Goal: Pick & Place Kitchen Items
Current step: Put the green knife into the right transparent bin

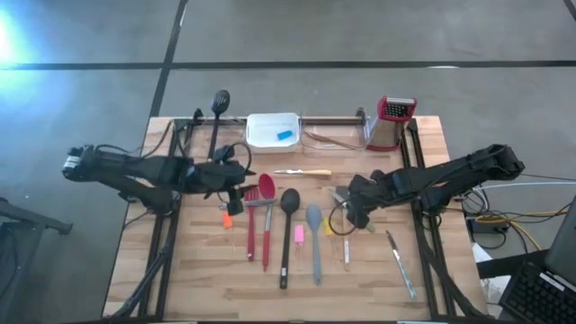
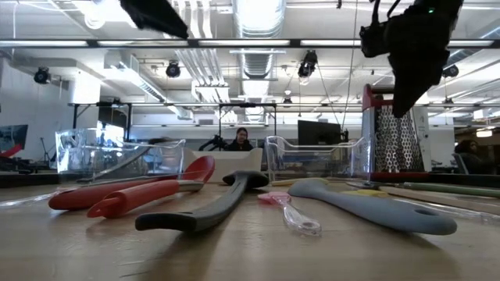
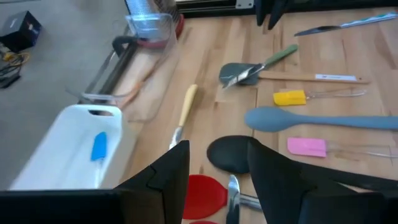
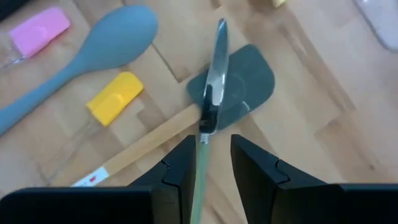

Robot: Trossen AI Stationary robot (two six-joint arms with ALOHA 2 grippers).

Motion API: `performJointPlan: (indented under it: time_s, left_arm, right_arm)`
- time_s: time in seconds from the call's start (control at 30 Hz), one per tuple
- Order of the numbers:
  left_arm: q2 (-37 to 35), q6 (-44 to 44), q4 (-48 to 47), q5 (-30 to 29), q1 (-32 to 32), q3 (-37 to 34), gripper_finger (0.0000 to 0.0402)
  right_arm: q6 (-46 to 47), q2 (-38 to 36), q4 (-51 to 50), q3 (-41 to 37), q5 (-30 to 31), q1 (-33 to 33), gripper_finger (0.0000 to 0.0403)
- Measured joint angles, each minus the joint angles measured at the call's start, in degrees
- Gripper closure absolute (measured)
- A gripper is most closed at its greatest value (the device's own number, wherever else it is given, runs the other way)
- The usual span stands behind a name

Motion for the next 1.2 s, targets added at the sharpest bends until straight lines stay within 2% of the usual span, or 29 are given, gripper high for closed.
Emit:
performJointPlan:
  time_s: [0.2, 0.37, 0.7, 1.2]
  left_arm:
    - [-2.63, -1.47, 10.63, -0.04, 0.00, -10.94, 0.0234]
    - [-3.32, -2.59, 15.71, -0.02, 0.00, -15.02, 0.0234]
    - [-3.41, -2.57, 17.99, -0.02, 0.00, -16.16, 0.0234]
    - [-3.41, -2.54, 19.19, -0.02, 0.00, -16.20, 0.0234]
  right_arm:
    - [2.40, -0.02, 0.09, -0.54, -0.24, 1.52, 0.0300]
    - [4.31, -0.02, 1.14, -4.23, -0.26, 1.52, 0.0304]
    - [6.26, 0.04, 16.42, -16.02, -3.24, 1.34, 0.0298]
    - [5.51, 0.11, 25.58, -20.68, -3.24, 1.33, 0.0299]
